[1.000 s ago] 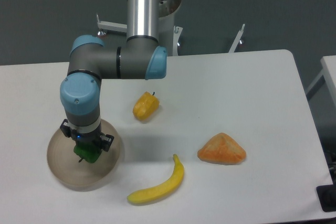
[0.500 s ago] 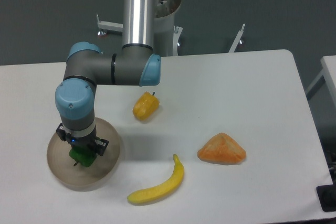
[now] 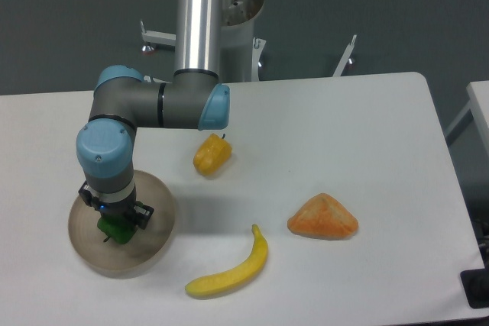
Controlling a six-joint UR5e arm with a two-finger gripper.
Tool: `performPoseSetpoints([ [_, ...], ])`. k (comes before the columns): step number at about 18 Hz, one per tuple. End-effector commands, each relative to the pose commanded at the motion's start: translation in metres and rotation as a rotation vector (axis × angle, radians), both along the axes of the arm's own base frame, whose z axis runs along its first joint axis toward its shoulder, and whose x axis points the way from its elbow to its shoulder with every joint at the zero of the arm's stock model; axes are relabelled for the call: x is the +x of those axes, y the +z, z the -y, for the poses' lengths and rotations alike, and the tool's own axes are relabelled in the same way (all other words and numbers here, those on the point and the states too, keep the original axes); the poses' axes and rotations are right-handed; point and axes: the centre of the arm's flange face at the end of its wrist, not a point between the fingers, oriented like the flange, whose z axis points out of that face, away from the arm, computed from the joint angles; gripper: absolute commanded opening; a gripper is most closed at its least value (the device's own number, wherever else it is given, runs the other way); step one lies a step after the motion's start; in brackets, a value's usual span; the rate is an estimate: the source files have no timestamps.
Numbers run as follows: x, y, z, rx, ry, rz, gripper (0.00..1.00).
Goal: Place the green pepper on the plate
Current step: 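Lower the green pepper onto the plate and open the gripper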
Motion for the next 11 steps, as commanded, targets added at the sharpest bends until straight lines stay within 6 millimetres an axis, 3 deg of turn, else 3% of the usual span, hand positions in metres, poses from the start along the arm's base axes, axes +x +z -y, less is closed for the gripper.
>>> performPoseSetpoints([
  [11,0.0026,-0.0055,0.0032,-0.011,-0.018,-0.003,0.56],
])
